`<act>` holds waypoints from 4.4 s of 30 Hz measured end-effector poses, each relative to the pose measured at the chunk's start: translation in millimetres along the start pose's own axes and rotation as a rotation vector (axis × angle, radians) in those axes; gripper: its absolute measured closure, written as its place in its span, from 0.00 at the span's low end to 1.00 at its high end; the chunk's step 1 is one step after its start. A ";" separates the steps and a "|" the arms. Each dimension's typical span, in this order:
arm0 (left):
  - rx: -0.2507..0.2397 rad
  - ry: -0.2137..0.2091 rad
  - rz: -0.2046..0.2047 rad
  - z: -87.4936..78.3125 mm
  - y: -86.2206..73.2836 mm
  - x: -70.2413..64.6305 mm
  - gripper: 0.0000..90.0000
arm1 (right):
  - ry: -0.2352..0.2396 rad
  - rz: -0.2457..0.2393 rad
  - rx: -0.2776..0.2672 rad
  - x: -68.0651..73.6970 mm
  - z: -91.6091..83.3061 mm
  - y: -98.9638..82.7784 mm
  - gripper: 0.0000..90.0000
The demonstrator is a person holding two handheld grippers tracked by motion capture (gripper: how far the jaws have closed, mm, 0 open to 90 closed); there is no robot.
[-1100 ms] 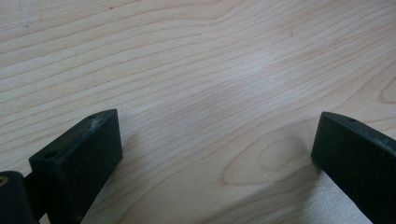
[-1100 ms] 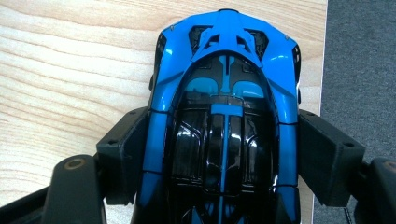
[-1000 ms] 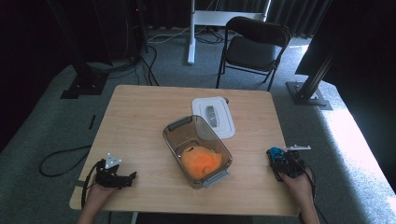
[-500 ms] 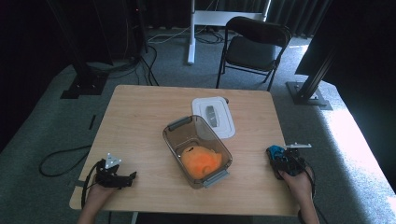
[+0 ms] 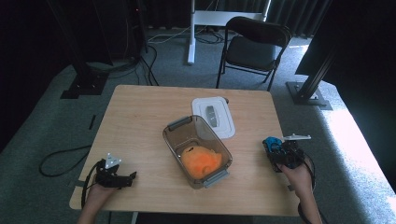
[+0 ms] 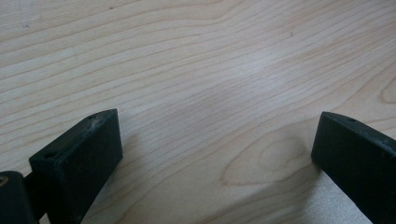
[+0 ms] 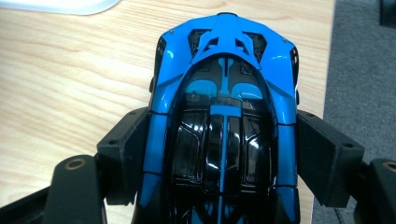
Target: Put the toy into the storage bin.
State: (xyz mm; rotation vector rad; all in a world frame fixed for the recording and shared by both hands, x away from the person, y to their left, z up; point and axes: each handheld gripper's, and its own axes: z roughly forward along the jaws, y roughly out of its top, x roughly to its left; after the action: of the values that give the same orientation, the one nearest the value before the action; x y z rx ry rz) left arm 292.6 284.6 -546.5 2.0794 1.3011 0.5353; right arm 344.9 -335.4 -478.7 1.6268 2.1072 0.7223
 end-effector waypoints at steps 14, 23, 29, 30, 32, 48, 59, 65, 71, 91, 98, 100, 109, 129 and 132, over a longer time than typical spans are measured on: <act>0.000 0.000 0.000 0.0 0.0 0.0 0.02 | 0.031 -0.068 -0.036 16.7 -22.5 34.3 0.28; 0.000 0.000 0.000 0.0 0.0 0.0 0.02 | 0.061 -0.105 -0.062 33.8 -32.9 51.9 0.28; 0.000 0.001 0.002 0.0 0.0 0.1 0.02 | 0.079 -0.131 -0.068 48.8 -38.2 66.1 0.28; 0.000 0.001 0.002 0.0 0.0 0.1 0.02 | 0.086 -0.140 -0.065 51.0 -38.6 68.4 0.28; 0.000 0.001 0.002 0.0 0.0 0.1 0.02 | 0.092 -0.150 -0.069 56.3 -39.8 72.3 0.28; 0.000 0.000 0.002 0.0 0.0 0.1 0.02 | 0.139 -0.243 -0.079 98.8 -49.0 97.7 0.28; -0.001 0.001 0.000 0.1 0.0 0.0 0.02 | 0.195 -0.307 -0.090 135.9 -49.8 111.1 0.28; -0.001 0.001 0.000 0.1 0.0 0.0 0.02 | 0.216 -0.343 -0.081 157.2 -46.1 115.8 0.28; -0.001 0.001 0.000 0.1 0.0 0.0 0.02 | 0.236 -0.380 -0.083 180.9 -45.4 122.7 0.28; -0.002 0.001 0.000 0.1 0.0 0.0 0.02 | 0.305 -0.397 -0.051 217.0 -28.2 125.6 0.28; -0.002 0.001 0.000 0.1 0.0 0.0 0.02 | 0.321 -0.400 -0.020 223.7 -18.4 121.1 0.28; -0.001 0.001 0.000 0.1 0.0 0.0 0.02 | 0.325 -0.397 -0.015 225.3 -15.6 119.7 0.28; -0.002 0.001 0.000 0.2 0.1 0.0 0.02 | 0.330 -0.404 0.033 228.9 -3.0 114.2 0.28; 0.000 0.001 0.001 0.3 0.3 0.1 0.02 | 0.324 -0.385 0.061 227.5 6.4 107.9 0.28; -0.001 0.000 0.001 0.3 0.3 0.1 0.02 | 0.324 -0.406 0.062 228.6 6.5 106.9 0.27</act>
State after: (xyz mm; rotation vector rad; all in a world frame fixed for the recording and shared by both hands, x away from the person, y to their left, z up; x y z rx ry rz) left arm 293.0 284.5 -546.5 2.0790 1.3002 0.5366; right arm 372.3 -92.3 -416.4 1.1053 2.6015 0.8279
